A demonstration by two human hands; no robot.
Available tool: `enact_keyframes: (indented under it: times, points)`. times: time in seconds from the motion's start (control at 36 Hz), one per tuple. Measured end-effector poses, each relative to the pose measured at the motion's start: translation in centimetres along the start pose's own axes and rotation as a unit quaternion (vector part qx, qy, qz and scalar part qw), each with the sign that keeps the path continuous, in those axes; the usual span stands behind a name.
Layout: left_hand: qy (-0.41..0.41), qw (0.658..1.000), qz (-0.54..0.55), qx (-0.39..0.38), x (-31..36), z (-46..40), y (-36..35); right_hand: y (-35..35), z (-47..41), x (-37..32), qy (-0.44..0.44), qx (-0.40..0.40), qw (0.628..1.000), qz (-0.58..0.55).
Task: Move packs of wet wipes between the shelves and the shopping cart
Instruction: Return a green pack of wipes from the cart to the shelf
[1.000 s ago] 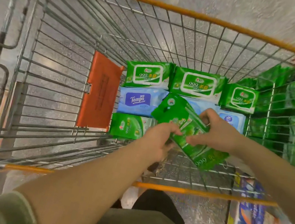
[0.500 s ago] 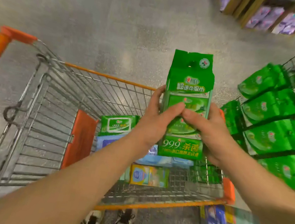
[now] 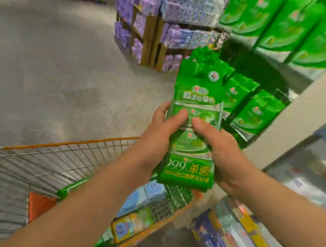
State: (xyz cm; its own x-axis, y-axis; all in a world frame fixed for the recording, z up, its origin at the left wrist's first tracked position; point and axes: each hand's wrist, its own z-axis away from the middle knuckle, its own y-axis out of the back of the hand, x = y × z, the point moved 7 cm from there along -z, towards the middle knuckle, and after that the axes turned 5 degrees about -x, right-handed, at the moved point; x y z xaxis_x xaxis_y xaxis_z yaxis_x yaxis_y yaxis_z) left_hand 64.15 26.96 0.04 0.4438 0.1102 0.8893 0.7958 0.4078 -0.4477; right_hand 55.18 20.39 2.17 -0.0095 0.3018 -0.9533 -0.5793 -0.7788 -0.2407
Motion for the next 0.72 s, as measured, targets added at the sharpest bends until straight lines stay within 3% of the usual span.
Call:
enact_keyframes:
  times: [0.28,0.39,0.56,0.72]
  points:
    - [0.039,0.986,-0.044,-0.154,-1.9,1.8,-13.7,8.0,12.5,-4.9,0.078,0.128,0.989,-0.003]
    - [-0.002,0.981,-0.078,-0.177,-2.9,1.9,-20.0,12.2,17.6,-6.5,0.097,0.173,0.98,0.006]
    - [0.006,0.97,-0.088,-0.226,-6.1,3.3,-30.9,18.9,26.3,-8.9,0.131,0.237,0.963,0.019]
    - [-0.035,0.933,-0.142,-0.327,-9.0,5.4,-41.0,24.8,35.5,-10.2,0.162,0.298,0.94,0.027]
